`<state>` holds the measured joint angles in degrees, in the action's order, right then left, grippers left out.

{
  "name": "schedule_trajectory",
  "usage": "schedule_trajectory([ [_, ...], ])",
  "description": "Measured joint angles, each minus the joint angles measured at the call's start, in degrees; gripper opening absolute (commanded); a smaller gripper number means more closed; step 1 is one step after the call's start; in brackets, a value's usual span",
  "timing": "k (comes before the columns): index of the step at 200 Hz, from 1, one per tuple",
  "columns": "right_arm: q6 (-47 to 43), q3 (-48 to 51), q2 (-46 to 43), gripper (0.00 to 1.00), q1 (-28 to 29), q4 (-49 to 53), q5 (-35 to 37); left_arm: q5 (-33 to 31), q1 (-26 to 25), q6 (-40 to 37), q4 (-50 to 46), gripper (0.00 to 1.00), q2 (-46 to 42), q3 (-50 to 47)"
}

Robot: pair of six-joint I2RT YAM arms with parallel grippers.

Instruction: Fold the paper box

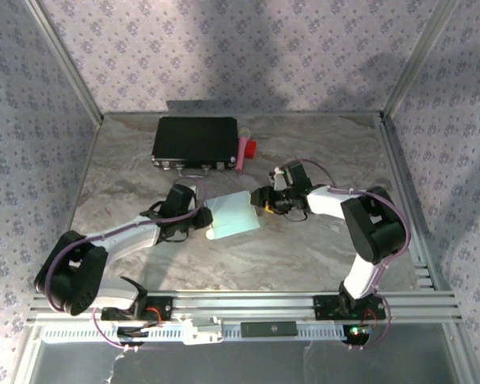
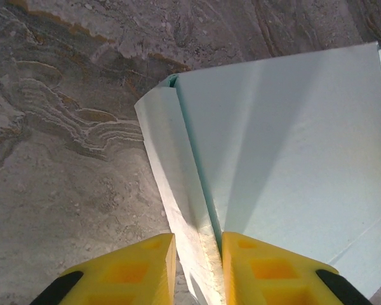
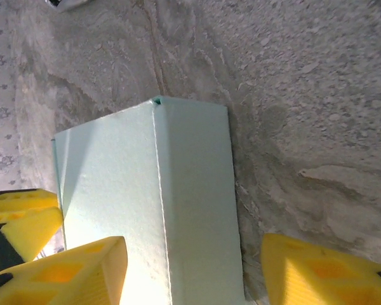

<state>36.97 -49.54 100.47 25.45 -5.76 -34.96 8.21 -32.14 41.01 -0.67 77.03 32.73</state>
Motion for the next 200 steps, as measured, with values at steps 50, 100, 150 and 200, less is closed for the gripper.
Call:
schedule_trajectory([
  [50,1.81,0.87,2.32,0.71,-0.22,-4.98,-5.53,0.20,0.31,-0.39,1.33,0.20,-0.07,-0.55],
  [100,4.79,3.41,2.84,0.70,-0.26,-10.69,-8.72,0.17,0.66,-0.55,2.32,0.19,-0.11,-1.16],
  [150,8.85,4.76,3.87,0.64,0.52,-15.98,-10.99,-0.07,0.70,-0.90,2.45,0.19,-0.48,-1.55],
  [200,14.05,6.12,5.57,0.52,0.94,-21.73,-12.15,-0.09,1.03,-1.07,2.36,0.19,-0.55,-1.57],
])
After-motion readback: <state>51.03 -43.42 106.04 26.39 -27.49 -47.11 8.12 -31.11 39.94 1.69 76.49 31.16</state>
